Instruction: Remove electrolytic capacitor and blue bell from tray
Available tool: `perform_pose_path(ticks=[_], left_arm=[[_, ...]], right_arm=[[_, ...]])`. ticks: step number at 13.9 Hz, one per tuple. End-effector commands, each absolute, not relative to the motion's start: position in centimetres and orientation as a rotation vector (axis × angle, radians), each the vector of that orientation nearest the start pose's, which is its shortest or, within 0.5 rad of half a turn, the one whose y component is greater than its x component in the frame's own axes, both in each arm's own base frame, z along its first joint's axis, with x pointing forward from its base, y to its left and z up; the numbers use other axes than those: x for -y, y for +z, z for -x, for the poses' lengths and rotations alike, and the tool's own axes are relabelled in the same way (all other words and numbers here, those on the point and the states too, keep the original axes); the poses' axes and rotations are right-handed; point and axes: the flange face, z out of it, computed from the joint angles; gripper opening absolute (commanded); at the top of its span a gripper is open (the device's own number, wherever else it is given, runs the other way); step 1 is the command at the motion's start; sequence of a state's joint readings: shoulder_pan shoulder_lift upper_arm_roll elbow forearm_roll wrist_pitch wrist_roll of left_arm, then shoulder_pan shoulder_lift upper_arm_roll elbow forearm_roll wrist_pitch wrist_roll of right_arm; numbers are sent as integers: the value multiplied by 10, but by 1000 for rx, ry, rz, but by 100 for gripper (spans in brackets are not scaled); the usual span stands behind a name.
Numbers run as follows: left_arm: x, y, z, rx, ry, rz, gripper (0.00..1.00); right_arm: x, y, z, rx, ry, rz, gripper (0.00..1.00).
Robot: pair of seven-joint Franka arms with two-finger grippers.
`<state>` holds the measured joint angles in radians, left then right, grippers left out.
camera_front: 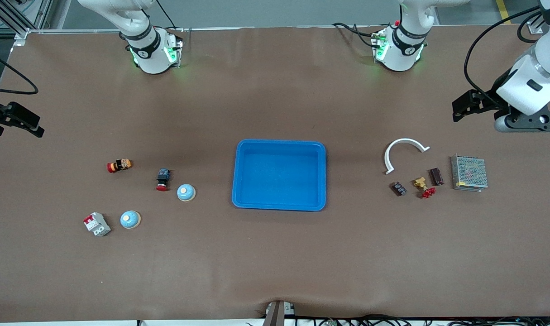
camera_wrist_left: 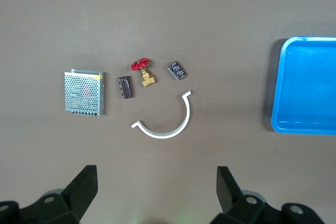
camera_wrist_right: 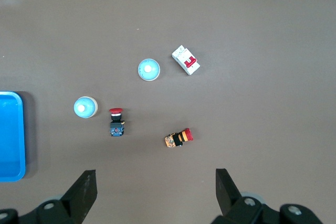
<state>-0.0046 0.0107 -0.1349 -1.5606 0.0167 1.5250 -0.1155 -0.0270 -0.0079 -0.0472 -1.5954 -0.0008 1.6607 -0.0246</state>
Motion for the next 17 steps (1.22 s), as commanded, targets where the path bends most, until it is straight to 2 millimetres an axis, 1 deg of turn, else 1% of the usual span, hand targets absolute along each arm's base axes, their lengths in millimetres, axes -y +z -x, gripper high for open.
perform_pose_path(ticks=[1,3,5,8,12,15,17], left_arm=[[67,629,-539,-48,33,3132,100],[67,630,-539,-50,31,3134,100],[66,639,-540,-46,-5,3140,100],[65,640,-540,-41,-19,3140,100],[57,645,-539,-15,-33,3142,100],[59,646,-542,-5,-43,3141,100],[61,647,-544,-16,-49,3134,100]], right_arm=[[41,629,-561,-77,-106,3142,100],[41,629,-561,-77,-108,3142,100],[41,629,-561,-75,-108,3141,100],[41,631,-560,-75,-113,3141,100],[41,631,-560,-75,-113,3141,100],[39,629,-561,-68,-106,3141,100],[39,631,-560,-68,-113,3141,100]])
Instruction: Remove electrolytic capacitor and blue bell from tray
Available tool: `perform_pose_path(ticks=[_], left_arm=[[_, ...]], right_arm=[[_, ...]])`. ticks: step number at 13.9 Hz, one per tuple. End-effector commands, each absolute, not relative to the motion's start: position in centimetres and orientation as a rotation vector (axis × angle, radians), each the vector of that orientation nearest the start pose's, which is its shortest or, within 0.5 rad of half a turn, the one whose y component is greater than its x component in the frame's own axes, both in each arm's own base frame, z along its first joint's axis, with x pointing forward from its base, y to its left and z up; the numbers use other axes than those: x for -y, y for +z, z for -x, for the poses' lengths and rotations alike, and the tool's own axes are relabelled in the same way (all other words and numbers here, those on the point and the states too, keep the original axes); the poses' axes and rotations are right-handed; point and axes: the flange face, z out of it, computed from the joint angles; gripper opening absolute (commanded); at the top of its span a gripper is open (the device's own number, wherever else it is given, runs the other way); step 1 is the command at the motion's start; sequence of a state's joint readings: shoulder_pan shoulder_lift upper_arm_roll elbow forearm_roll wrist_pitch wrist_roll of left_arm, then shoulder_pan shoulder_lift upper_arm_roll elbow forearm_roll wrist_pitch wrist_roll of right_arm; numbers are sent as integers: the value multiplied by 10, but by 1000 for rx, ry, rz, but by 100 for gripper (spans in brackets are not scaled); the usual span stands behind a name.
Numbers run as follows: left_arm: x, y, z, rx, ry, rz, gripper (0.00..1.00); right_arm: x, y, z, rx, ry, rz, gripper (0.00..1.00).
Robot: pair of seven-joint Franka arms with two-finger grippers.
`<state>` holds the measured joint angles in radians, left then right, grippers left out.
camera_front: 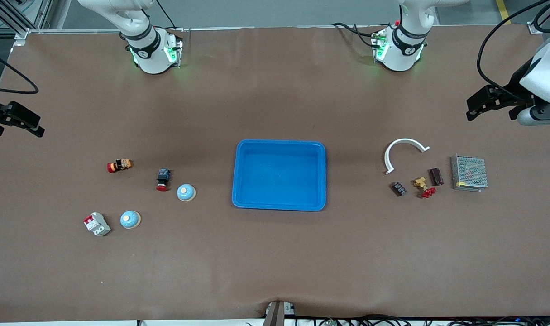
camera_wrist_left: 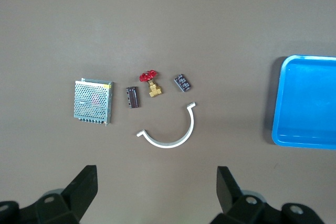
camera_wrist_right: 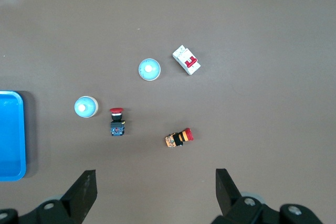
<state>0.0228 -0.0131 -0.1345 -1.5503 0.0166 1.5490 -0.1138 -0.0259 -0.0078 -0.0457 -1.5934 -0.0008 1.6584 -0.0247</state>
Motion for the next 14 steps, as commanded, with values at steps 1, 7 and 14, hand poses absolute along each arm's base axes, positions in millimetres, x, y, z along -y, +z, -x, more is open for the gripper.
perform_pose_path(ticks=[1,7,14], left_arm=[[62,650,-544,-19,-56,3135,100],[65,653,-542,-33,-66,3134,100],[61,655,-540,-26,-61,3136,100]], right_arm=[[38,631,-560,-65,-111,3139,100],[38,631,-560,-65,-111,3139,100],[35,630,-560,-60,-109,3139,100]])
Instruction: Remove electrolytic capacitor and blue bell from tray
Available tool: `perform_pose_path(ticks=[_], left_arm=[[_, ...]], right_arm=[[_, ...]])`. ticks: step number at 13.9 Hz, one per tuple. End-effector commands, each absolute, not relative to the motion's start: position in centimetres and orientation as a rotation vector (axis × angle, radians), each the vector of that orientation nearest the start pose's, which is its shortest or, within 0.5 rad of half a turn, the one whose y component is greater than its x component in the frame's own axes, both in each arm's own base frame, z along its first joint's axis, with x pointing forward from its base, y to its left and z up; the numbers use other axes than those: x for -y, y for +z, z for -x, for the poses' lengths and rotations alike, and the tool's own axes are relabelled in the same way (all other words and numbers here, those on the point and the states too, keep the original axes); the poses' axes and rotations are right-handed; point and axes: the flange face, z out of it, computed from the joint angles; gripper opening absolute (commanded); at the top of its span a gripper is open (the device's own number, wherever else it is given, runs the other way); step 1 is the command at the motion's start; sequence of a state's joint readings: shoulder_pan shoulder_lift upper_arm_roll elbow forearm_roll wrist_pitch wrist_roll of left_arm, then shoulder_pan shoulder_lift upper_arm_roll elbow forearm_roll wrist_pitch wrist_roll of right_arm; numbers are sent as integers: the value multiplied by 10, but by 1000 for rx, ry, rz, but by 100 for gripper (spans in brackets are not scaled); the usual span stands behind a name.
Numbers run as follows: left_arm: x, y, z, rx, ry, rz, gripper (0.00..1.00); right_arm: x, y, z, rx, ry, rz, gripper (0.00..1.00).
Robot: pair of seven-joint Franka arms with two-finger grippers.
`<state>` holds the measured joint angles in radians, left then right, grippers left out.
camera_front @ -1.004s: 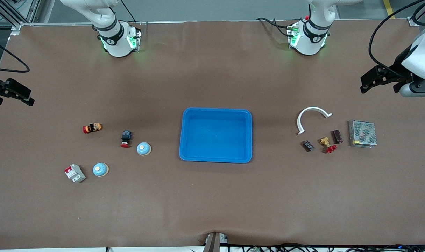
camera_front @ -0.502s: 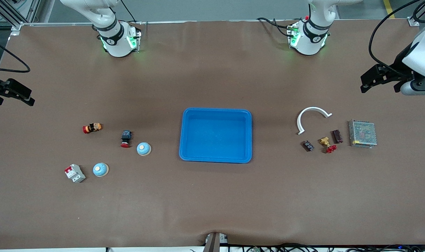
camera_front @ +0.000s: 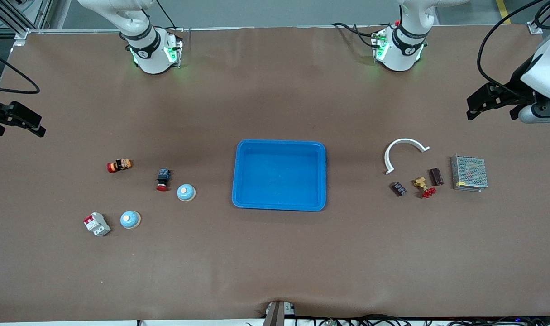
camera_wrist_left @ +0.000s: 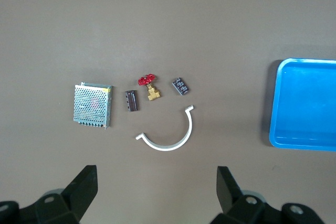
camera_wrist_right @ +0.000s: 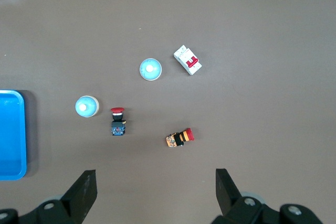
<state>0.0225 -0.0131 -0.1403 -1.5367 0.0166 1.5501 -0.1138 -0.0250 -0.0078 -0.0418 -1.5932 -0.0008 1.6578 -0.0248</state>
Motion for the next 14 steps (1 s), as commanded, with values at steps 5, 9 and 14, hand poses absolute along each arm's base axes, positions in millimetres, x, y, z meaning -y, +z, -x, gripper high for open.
perform_pose_path(ticks=[5,9,14], left_arm=[[60,657,-512,-13,-22,3128,100],[60,650,-490,-2,-80,3120,100],[59,640,-471,6,-104,3111,100]], right_arm=[[32,630,-560,-51,-109,3139,100],[32,630,-560,-51,-106,3139,100],[32,629,-560,-51,-104,3139,100]])
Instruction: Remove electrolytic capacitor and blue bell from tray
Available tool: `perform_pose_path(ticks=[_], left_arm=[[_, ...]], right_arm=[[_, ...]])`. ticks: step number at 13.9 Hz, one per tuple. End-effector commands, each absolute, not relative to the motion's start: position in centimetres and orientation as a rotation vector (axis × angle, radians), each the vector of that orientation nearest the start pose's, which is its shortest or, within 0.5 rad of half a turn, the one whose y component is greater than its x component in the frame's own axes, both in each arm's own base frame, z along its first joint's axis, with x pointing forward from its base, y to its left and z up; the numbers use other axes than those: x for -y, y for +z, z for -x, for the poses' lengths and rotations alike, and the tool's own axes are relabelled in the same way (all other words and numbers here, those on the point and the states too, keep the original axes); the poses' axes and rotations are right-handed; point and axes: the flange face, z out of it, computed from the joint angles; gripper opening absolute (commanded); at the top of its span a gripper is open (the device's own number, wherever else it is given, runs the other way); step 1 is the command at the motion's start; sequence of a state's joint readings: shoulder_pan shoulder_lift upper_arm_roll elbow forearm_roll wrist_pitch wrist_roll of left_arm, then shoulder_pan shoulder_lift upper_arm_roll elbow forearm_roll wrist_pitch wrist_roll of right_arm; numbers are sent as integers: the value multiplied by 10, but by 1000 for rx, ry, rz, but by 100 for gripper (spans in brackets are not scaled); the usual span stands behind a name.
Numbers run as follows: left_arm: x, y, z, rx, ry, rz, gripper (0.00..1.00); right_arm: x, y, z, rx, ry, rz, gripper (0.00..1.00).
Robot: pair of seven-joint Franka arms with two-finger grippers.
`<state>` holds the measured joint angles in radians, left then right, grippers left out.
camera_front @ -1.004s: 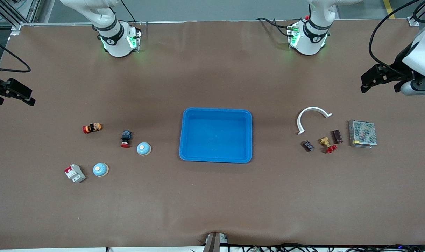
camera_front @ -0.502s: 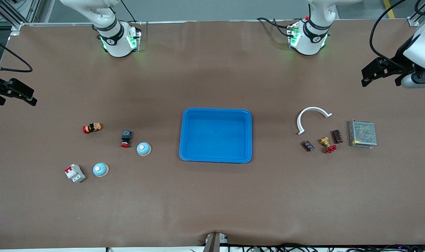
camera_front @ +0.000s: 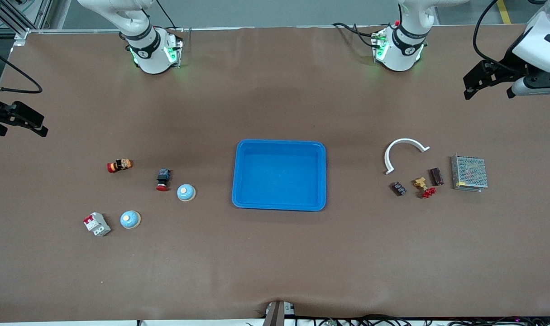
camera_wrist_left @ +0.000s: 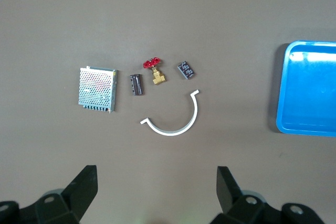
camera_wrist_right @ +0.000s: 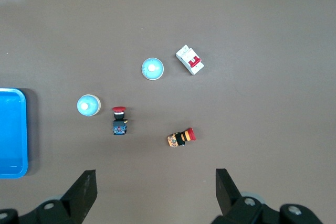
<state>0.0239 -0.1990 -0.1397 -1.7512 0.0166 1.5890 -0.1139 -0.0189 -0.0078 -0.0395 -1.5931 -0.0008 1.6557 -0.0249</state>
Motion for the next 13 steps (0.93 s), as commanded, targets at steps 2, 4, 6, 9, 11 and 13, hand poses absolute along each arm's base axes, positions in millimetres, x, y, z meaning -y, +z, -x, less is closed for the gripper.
perform_pose_path(ticks=[2,4,6,9,11,13], left_arm=[[57,638,-466,14,-125,3112,100],[56,639,-468,16,-128,3111,100],[56,640,-468,16,-130,3113,100],[56,639,-469,13,-125,3113,100],[56,643,-481,16,-139,3119,100],[55,649,-499,12,-158,3126,100]], right_arm=[[32,629,-560,-51,-104,3139,100],[32,629,-560,-48,-104,3139,100],[32,629,-560,-51,-104,3139,100],[32,630,-560,-48,-106,3139,100],[32,630,-560,-51,-106,3139,100],[32,632,-559,-48,-111,3139,100]])
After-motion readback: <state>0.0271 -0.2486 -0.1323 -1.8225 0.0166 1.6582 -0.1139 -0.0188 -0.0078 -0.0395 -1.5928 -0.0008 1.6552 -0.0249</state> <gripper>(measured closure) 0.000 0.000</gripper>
